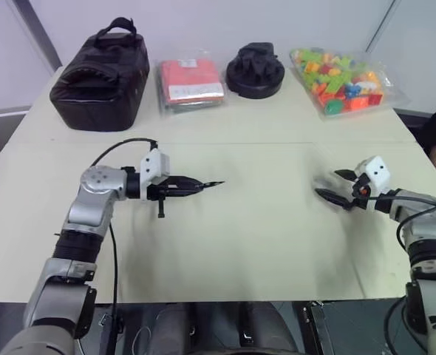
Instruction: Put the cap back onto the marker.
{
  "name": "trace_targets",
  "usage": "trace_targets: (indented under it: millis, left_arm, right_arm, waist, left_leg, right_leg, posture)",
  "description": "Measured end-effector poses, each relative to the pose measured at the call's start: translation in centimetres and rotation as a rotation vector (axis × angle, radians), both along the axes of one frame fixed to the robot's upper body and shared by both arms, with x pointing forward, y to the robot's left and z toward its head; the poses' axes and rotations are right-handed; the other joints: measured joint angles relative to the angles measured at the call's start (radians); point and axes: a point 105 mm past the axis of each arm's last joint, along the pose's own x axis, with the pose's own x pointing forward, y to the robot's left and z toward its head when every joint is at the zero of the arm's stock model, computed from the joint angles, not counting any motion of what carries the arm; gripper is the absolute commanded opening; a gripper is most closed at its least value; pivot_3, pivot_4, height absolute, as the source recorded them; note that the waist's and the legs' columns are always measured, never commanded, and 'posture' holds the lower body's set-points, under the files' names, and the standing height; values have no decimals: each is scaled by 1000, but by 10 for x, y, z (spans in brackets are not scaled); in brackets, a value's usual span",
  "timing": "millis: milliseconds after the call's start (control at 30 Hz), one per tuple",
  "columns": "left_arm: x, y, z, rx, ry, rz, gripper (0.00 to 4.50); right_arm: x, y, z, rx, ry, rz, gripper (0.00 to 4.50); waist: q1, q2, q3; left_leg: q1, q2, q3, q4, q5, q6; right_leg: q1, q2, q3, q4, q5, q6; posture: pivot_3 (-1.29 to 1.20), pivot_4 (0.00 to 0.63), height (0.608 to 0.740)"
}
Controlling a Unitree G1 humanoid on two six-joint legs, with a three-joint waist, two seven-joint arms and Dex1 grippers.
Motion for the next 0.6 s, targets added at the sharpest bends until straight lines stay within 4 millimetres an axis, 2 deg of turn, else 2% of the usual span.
trace_targets:
  millis: [500,600]
  left_arm:
    - [1,3,-2,25,-4,13,61]
    - [1,1,-4,33,-1,10,0]
  right_arm:
    - [4,4,-2,4,6,14,4500]
    - [5,7,-3,8,9,27,3673]
  waist:
    - [-4,0,0]
    - [-6,0,0]
  left_leg:
    - [1,1,1,0,0,0]
    - [2,1,2,0,0,0]
  right_leg:
    - [0,0,1,1,0,0]
    - [0,0,1,2,0,0]
  posture:
    - [0,150,740]
    - [0,150,740]
